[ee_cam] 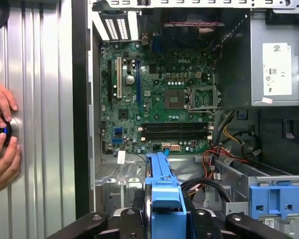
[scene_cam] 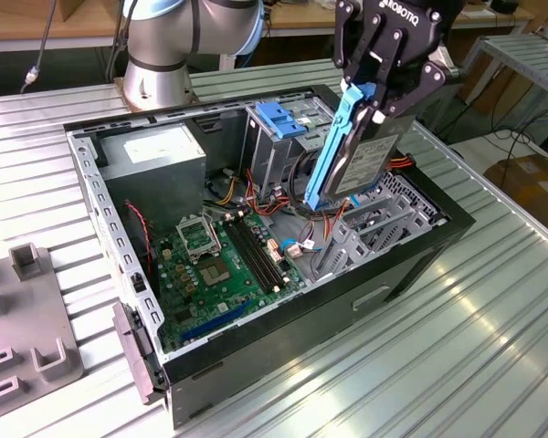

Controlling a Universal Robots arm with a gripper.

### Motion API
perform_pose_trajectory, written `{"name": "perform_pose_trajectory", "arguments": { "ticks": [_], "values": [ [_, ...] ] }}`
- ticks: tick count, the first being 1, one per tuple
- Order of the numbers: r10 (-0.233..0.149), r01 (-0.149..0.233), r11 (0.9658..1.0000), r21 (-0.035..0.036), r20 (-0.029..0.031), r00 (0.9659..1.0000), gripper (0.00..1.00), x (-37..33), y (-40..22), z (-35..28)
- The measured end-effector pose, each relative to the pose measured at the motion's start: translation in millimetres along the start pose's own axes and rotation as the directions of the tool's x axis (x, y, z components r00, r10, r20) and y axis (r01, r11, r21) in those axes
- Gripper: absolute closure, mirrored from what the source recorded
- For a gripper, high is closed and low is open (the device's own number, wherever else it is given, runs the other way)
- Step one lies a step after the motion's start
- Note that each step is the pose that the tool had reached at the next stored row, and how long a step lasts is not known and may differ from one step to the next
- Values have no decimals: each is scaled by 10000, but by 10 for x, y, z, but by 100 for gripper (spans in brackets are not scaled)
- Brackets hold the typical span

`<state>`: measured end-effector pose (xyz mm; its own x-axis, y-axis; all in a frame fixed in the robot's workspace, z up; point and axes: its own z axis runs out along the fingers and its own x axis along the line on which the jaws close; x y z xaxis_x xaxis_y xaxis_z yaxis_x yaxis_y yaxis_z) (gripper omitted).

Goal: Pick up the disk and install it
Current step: 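Insert the disk into the insertion slot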

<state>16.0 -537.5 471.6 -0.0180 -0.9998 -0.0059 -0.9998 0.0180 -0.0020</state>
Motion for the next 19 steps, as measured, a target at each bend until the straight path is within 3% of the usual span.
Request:
{"name": "perform_pose_trajectory", "arguments": {
  "ticks": [5, 10, 12, 15, 19],
  "values": [
    [1, -1, 10000, 0, 0, 10000, 63, 130, -52, 21],
    [1, -1, 10000, 0, -1, 10000, 63, 140, -270, 45],
    [2, -2, 10000, 0, -1, 10000, 63, 140, -404, 70],
    [14, -14, 10000, 0, 0, 10000, 63, 140, -487, 90],
    [140, -140, 9999, 0, -3, 9999, 63, 165, -515, 141]
  ]
}}
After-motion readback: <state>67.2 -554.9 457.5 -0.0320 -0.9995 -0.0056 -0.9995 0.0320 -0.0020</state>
